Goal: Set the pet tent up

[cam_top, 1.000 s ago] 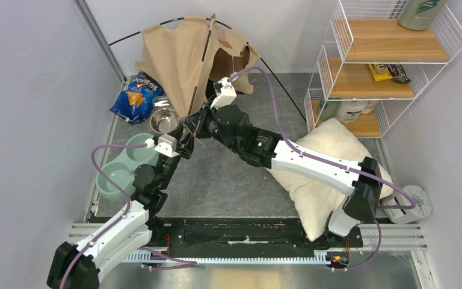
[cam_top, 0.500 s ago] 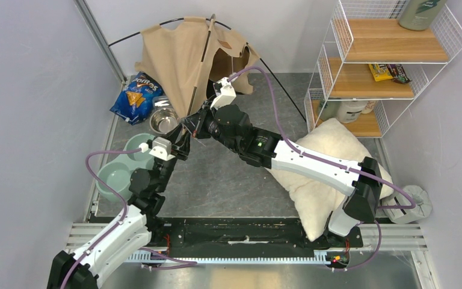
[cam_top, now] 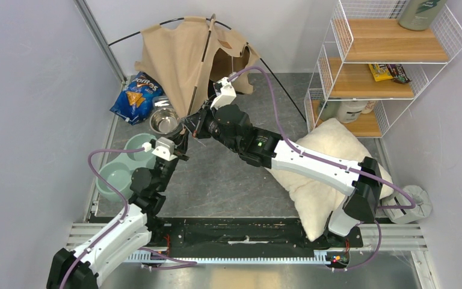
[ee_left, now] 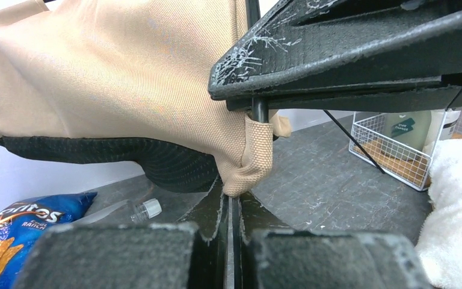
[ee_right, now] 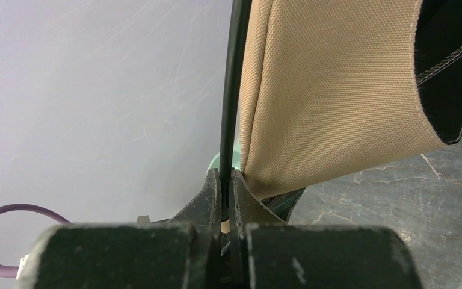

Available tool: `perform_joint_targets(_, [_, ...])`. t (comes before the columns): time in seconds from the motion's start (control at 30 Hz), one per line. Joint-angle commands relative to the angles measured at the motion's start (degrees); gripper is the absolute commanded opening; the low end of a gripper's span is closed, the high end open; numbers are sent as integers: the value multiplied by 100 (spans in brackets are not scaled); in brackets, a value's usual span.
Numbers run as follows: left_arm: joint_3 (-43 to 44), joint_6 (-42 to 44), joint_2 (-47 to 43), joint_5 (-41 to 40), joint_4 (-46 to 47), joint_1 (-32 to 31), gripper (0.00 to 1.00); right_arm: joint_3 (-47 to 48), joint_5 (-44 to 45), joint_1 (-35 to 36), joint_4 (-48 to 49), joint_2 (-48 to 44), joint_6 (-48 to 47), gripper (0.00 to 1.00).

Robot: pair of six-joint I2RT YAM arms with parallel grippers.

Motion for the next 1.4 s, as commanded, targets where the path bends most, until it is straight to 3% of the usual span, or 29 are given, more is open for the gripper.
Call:
perform_joint_targets(0.0, [226,148,-173,79,115,27,2,270,215,30,300,-82,-169,0])
perform_joint_targets(0.97, [369,165,-941,388,-453,25,2,215,1129,30,190,578,-1040,0])
perform_joint_targets(1.1, [395,180,-948,363,-480,27,2,173,1006,38,185,597,-1087,0])
perform_joint_targets(1.37, [534,140,-889,334,-646,25,2,-188,-77,139,185,340,-1092,0])
